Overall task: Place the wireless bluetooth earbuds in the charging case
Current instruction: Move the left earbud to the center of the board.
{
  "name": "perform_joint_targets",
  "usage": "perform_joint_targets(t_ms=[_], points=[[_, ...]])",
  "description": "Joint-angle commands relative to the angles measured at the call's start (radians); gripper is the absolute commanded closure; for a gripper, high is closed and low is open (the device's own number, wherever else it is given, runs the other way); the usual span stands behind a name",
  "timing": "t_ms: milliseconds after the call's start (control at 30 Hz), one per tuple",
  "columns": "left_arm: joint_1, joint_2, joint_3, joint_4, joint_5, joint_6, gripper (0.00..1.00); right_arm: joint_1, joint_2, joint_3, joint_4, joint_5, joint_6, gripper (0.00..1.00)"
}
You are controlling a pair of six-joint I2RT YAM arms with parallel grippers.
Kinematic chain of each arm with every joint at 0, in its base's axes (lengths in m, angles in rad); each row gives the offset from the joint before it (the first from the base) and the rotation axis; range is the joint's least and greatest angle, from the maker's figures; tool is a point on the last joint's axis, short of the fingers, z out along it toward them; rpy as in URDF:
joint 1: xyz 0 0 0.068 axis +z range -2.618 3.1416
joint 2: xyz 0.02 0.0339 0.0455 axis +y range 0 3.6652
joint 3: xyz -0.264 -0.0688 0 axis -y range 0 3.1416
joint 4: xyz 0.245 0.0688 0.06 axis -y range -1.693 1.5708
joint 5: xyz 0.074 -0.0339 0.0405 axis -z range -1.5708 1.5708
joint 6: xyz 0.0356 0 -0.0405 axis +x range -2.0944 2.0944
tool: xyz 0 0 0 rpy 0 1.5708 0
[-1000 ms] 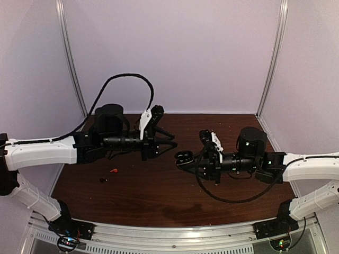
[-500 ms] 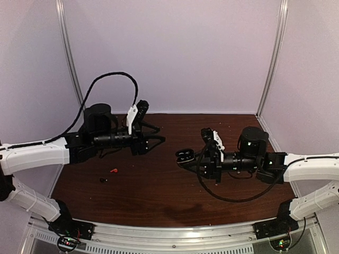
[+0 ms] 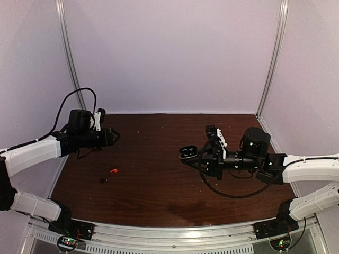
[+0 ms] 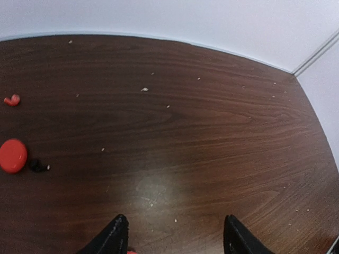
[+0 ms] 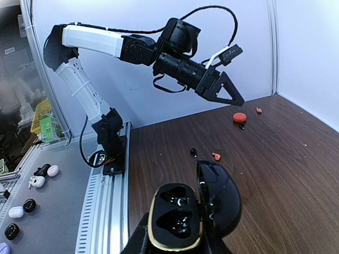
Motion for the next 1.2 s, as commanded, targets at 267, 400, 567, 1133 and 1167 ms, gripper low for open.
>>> perform_joint_targets(t_ms=[267,400,567,1133,1167], points=[[0.145,0.068,-0.016,-0.158,-0.327,-0.295,0.41,-0.018,0.002,-0.017,0.061,-0.012,0.034,1.0],[0.159,0.198,0.052,-0.167,-0.351,-0.327,0.43,-0.023,-0.019,-0.024,0.046,0.003,0.03,1.0],[0.165,0.316,0.127,-0.14,-0.4,-0.326,0.45,-0.028,-0.023,-0.025,0.043,0.0,0.032,1.0],[0.21,0.583,0.277,-0.088,-0.455,-0.31,0.53,-0.031,-0.04,-0.037,0.039,-0.005,0.037,1.0],[0.21,0.598,0.29,-0.085,-0.454,-0.306,0.53,-0.032,-0.039,-0.037,0.038,-0.006,0.037,1.0]])
